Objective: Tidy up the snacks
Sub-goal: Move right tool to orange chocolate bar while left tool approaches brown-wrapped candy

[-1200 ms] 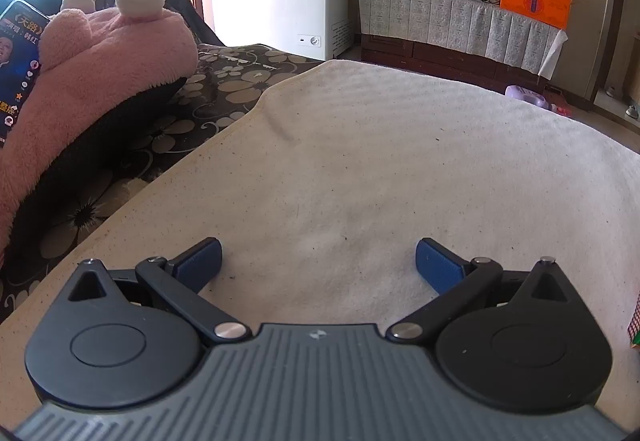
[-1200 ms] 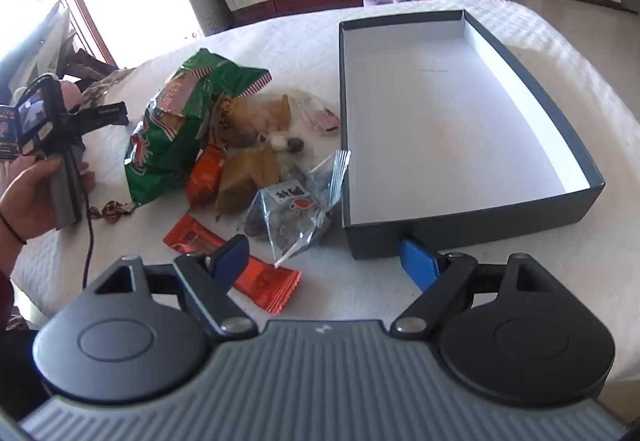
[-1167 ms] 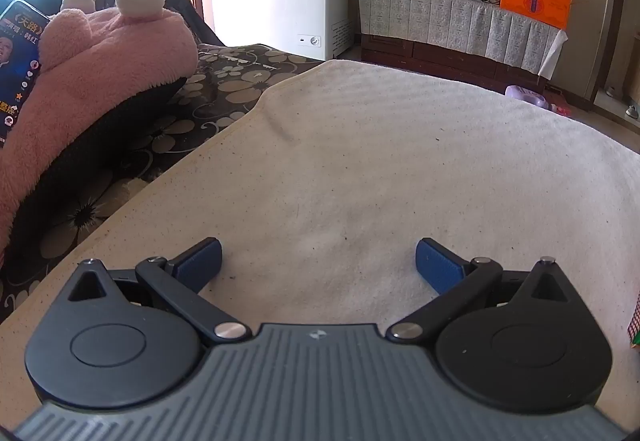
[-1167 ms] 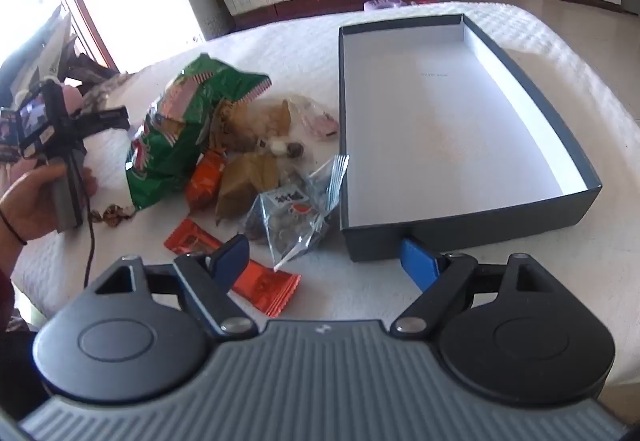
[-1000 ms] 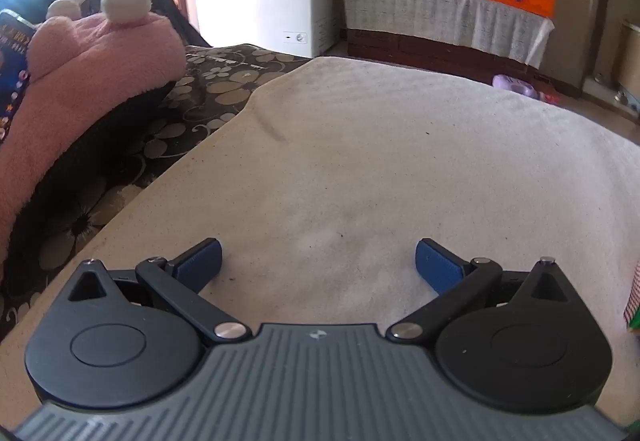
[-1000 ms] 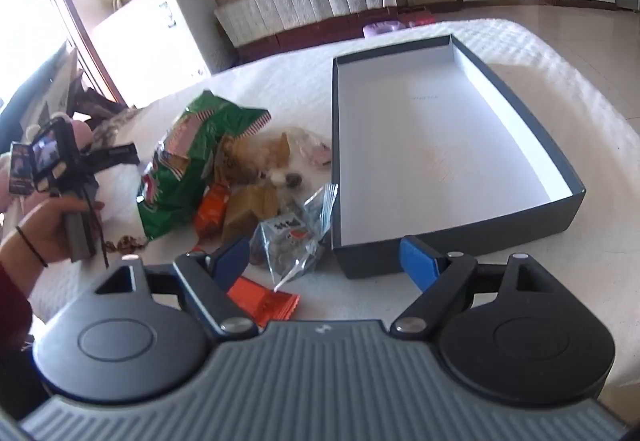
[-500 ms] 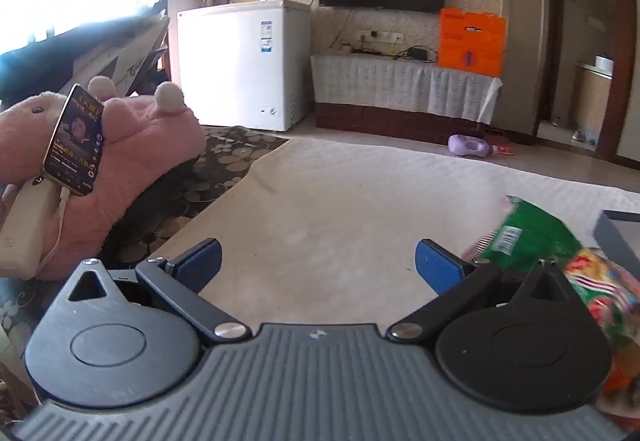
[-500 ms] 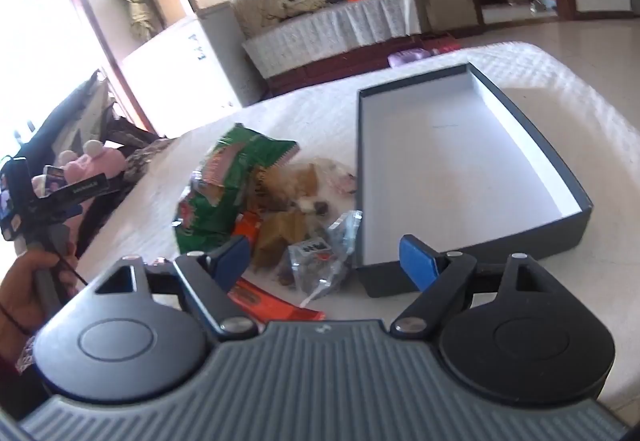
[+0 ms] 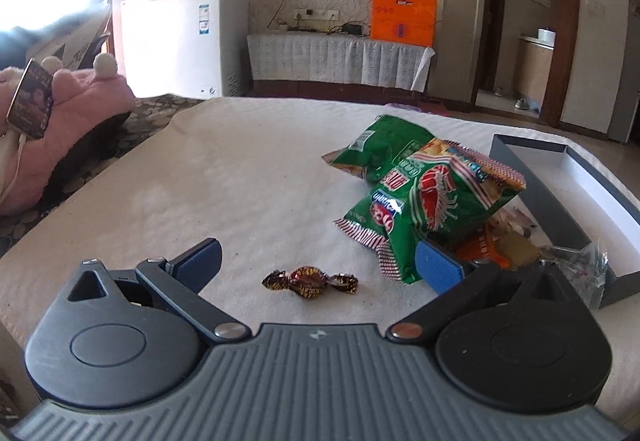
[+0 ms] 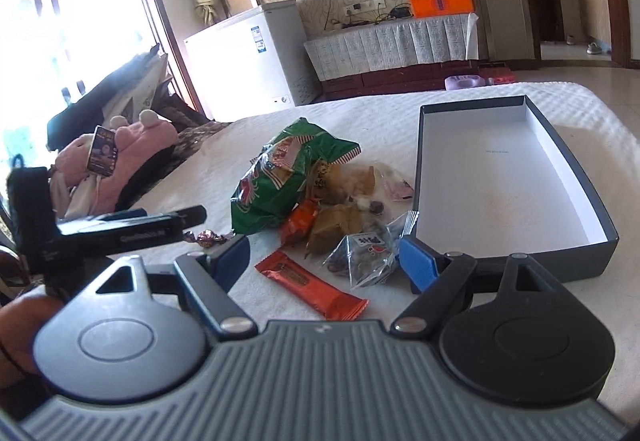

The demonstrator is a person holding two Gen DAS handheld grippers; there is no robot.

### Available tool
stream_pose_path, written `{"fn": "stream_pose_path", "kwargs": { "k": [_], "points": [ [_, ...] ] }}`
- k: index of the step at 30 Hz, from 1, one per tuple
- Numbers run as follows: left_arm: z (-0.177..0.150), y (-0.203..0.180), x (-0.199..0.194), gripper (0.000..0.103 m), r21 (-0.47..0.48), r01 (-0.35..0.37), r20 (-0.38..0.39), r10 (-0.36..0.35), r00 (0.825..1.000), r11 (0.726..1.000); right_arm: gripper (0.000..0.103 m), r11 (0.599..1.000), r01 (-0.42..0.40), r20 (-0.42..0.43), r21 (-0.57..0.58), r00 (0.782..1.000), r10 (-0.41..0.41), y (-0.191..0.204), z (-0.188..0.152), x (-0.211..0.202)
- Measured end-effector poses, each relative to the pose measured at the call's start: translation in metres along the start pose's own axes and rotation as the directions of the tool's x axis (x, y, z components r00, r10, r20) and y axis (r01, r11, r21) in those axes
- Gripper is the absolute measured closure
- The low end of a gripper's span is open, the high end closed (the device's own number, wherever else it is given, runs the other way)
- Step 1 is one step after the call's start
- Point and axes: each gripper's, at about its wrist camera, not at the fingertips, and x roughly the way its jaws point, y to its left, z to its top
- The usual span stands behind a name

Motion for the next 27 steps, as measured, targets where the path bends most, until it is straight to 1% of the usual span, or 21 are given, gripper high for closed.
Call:
{"fn": "stream_pose_path", "kwargs": {
  "k": [2,4,7,11,14,18,20,24,27],
  "points": [
    [0.0,0.002,0.008,0.0,-0.009,-0.01,-0.024,0.01,1.0,1.0,0.019,1.0,-0.007,0.0,-0.013,1.0,0.007,0.002,0.0,0.0],
    [-0.001,0.004,0.013,0.0,0.005,-0.014,-0.027,0.014,1.0,1.0,0.019,0.999,-0.021,-0.021,-0.034,1.0,0.02,0.005,-0.001,0.002],
    [-0.003,0.005,0.029,0.0,0.058,-0.004,-0.086,0.009,0.996,0.998,0.019,0.995,-0.042,-0.065,-0.091,0.997,0.036,0.016,-0.005,0.013],
    [-0.006,0.003,0.044,0.0,0.131,-0.009,-0.094,0.021,0.995,0.991,0.02,0.984,-0.041,-0.085,-0.172,0.996,0.027,0.03,-0.01,0.029],
    [-0.008,0.002,0.05,0.0,0.142,0.002,-0.098,0.012,0.995,0.99,0.029,0.97,-0.047,-0.131,-0.24,0.991,0.016,0.039,-0.014,0.045],
    [-0.009,0.001,0.058,0.0,0.162,0.01,-0.104,0.007,0.995,0.987,0.04,0.933,-0.059,-0.182,-0.355,0.983,-0.007,0.049,-0.021,0.064],
    [-0.011,0.0,0.061,0.0,0.175,0.019,-0.112,0.001,0.994,0.984,0.047,0.917,-0.047,-0.203,-0.395,0.979,-0.037,0.051,-0.023,0.073],
    [-0.012,-0.001,0.066,0.0,0.192,0.042,-0.113,-0.02,0.993,0.98,0.05,0.91,-0.044,-0.223,-0.412,0.973,-0.053,0.047,-0.024,0.082],
    [-0.012,0.001,0.071,0.0,0.192,0.057,-0.116,-0.035,0.993,0.98,0.05,0.916,-0.042,-0.234,-0.4,0.971,-0.057,0.041,-0.021,0.088]
  ]
}}
